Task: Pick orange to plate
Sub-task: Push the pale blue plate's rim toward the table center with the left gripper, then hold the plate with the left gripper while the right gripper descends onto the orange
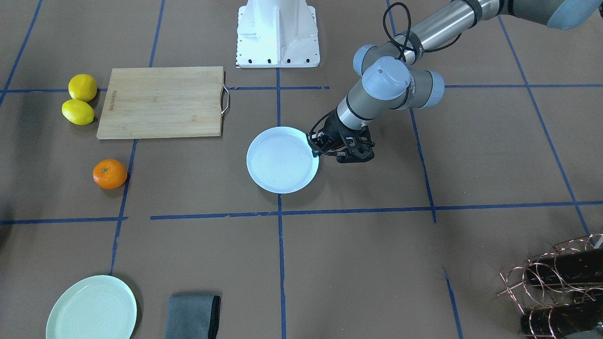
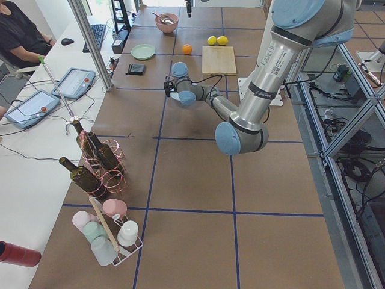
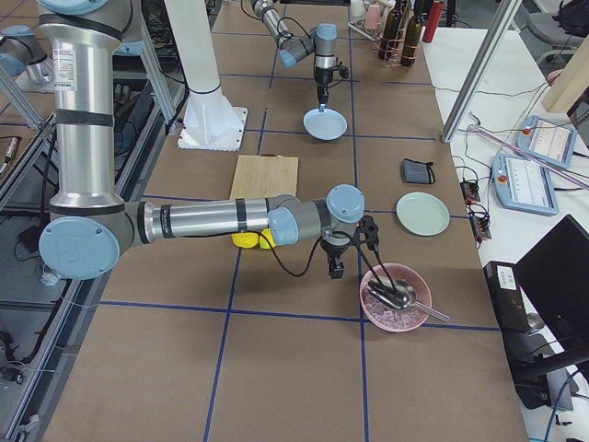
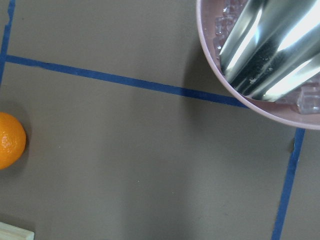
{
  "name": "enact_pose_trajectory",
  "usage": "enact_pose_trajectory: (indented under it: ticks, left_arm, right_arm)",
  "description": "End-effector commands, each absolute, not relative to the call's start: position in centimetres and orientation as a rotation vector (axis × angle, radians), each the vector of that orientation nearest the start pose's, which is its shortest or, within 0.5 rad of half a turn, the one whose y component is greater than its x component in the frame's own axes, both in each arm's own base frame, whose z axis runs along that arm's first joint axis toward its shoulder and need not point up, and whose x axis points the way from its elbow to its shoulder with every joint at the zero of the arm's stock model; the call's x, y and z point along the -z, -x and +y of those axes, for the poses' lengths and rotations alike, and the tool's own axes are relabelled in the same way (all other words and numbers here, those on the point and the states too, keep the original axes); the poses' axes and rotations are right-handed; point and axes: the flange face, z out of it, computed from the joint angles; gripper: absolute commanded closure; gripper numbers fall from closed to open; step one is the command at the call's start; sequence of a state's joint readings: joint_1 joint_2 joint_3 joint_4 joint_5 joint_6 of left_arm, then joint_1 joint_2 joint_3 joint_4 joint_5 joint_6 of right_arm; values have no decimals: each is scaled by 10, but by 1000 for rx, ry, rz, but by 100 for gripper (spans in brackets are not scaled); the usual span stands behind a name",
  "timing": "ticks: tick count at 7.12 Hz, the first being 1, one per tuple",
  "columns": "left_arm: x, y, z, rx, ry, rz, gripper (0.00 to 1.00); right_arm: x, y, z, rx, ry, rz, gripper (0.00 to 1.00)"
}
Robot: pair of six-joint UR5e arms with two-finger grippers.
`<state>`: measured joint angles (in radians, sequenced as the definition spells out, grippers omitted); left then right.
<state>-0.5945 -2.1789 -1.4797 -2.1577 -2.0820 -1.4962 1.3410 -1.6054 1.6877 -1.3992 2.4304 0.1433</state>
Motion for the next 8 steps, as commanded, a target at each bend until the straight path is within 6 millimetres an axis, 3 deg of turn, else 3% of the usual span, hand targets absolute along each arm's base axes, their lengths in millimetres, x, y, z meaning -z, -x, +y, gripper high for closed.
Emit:
enact_pose_trajectory:
  ticks: [1,2,3,4,6,7,8]
  left_arm:
    - [-262,-560,-463,191,39,1155,100]
    - [-264,-570,-456,187,25,1158,100]
    - [-264,-570,-454,182,16,1165,46]
    - [-260,-568,-454,183,13,1178,10]
    - [-259,-556,-462,195,-7,1194,0]
    - [-262,-549,-465,203,-12,1193,0]
    - [-266,-544,-463,203,-12,1193,0]
  right_arm:
    - [-585,82,-490,246,-83,-893,0]
    - [-579,92,-491,250,-82,-898,0]
    - [-566,102,-498,236,-94,-909,0]
    - [-543,123,-505,193,-88,-931,0]
    - [-486,196,-513,34,-64,-925,0]
    - [-463,239,-509,-29,-98,-890,0]
    - [-457,257,-507,-54,-127,-854,0]
